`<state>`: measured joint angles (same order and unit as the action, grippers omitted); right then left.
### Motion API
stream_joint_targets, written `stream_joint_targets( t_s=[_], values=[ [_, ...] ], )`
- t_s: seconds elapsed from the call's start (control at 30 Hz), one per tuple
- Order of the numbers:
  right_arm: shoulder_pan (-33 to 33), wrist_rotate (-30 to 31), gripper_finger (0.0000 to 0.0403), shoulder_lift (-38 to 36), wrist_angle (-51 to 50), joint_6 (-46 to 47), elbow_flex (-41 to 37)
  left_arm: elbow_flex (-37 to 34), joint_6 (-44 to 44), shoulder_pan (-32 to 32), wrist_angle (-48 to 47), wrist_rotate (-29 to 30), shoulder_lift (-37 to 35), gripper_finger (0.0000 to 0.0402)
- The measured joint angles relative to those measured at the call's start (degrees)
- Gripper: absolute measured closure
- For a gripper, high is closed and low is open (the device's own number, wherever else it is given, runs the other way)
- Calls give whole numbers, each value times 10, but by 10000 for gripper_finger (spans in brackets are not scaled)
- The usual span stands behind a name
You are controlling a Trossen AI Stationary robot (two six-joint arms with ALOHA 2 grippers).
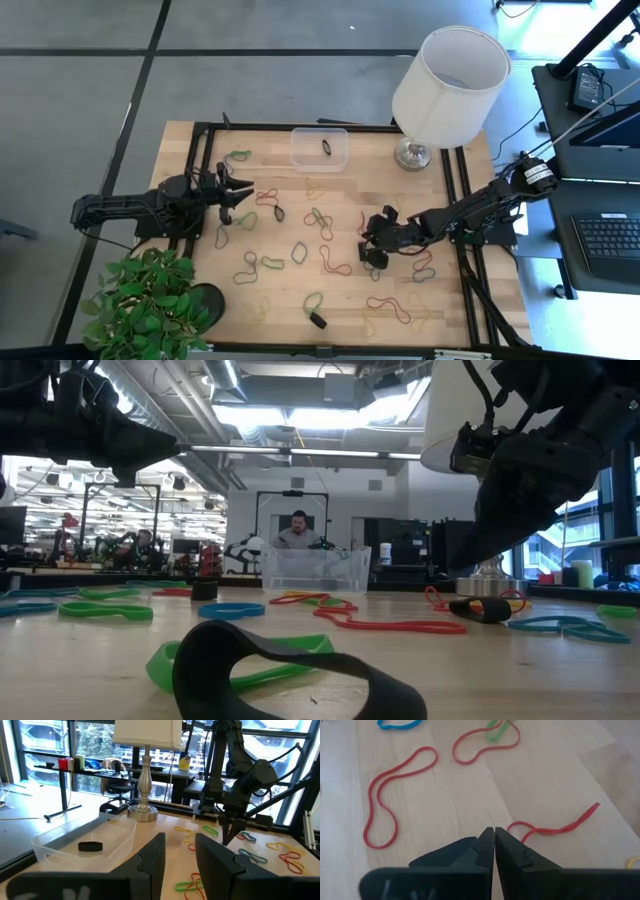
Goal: Pick and place rubber bands into bin
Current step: Put the blue rubber band into the transparent bin
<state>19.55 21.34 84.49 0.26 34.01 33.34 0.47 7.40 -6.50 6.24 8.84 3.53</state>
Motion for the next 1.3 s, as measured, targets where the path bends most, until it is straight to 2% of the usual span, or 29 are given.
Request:
stream_joint_targets(
  t_s=[0.23, 0.37, 0.47, 0.57, 0.63, 0.73, 0.83, 1.03, 1.2, 1.3],
  values=[
    [0, 0, 384, 0, 0, -19, 0, 0, 1, 0, 0, 6, 0, 300],
    [-1, 0, 384, 0, 3, -64, 0, 0, -10, 0, 15, 47, 0, 300],
    [-8, 0, 384, 0, 11, -92, 0, 5, -9, 0, 37, 57, 0, 300],
    [-13, 0, 384, 0, 12, -105, 0, 42, -24, 0, 4, 69, 9, 310],
    [-14, 1, 384, 0, 12, -115, 0, 76, -26, 0, -56, 106, 32, 322],
    [-14, 0, 384, 0, 12, -119, 0, 137, -23, 0, -127, 160, 92, 339],
    [-14, 0, 384, 0, 12, -120, 0, 208, -11, -1, -197, 187, 173, 342],
    [-14, 0, 384, 0, 12, -120, 0, 352, 32, -48, -350, 222, 371, 301],
    [-14, 0, 384, 0, 12, -120, 0, 447, 84, -136, -467, 180, 517, 246],
    [-14, 0, 384, 0, 13, -120, 0, 476, 134, -201, -536, 149, 588, 221]
  ],
)
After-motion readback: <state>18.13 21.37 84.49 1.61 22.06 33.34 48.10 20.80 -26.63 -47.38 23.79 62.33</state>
